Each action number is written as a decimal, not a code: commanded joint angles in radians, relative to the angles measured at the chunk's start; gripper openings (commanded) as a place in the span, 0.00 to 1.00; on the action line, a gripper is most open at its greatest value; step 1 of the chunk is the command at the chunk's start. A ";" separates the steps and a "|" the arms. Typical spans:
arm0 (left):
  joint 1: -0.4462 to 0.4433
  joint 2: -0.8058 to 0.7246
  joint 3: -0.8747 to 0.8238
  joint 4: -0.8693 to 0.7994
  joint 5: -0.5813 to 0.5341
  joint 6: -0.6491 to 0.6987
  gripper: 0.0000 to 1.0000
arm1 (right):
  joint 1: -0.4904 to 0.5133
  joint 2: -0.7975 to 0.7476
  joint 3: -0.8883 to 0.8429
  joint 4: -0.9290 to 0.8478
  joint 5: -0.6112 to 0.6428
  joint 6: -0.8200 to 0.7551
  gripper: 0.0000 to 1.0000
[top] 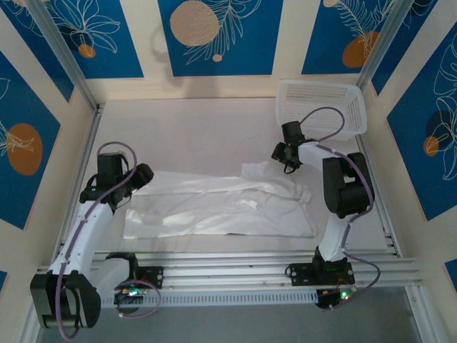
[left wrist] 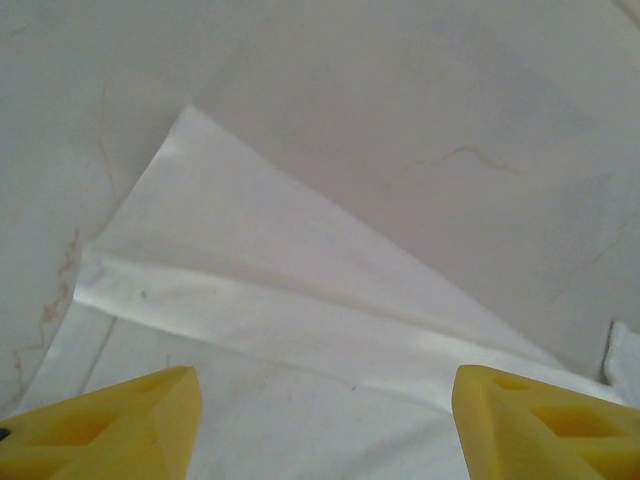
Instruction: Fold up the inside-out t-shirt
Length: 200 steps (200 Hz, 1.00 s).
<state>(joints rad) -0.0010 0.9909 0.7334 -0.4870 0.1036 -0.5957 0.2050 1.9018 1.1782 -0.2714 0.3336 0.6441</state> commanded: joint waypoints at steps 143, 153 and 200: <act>-0.007 0.039 0.031 0.025 0.019 0.010 0.69 | 0.211 -1.008 -0.633 -0.125 -0.066 0.181 0.05; -0.007 0.065 0.038 0.028 0.028 0.007 0.69 | 0.242 -1.150 -0.736 -0.118 -0.075 0.248 0.12; -0.020 0.112 0.066 0.029 0.031 0.014 0.69 | 0.257 -1.513 -0.787 -0.166 -0.061 0.165 0.53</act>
<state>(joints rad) -0.0082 1.1038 0.7620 -0.4667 0.1200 -0.5926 0.4580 0.4500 0.3313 -0.4591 0.2390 0.8490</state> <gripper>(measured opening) 0.690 0.484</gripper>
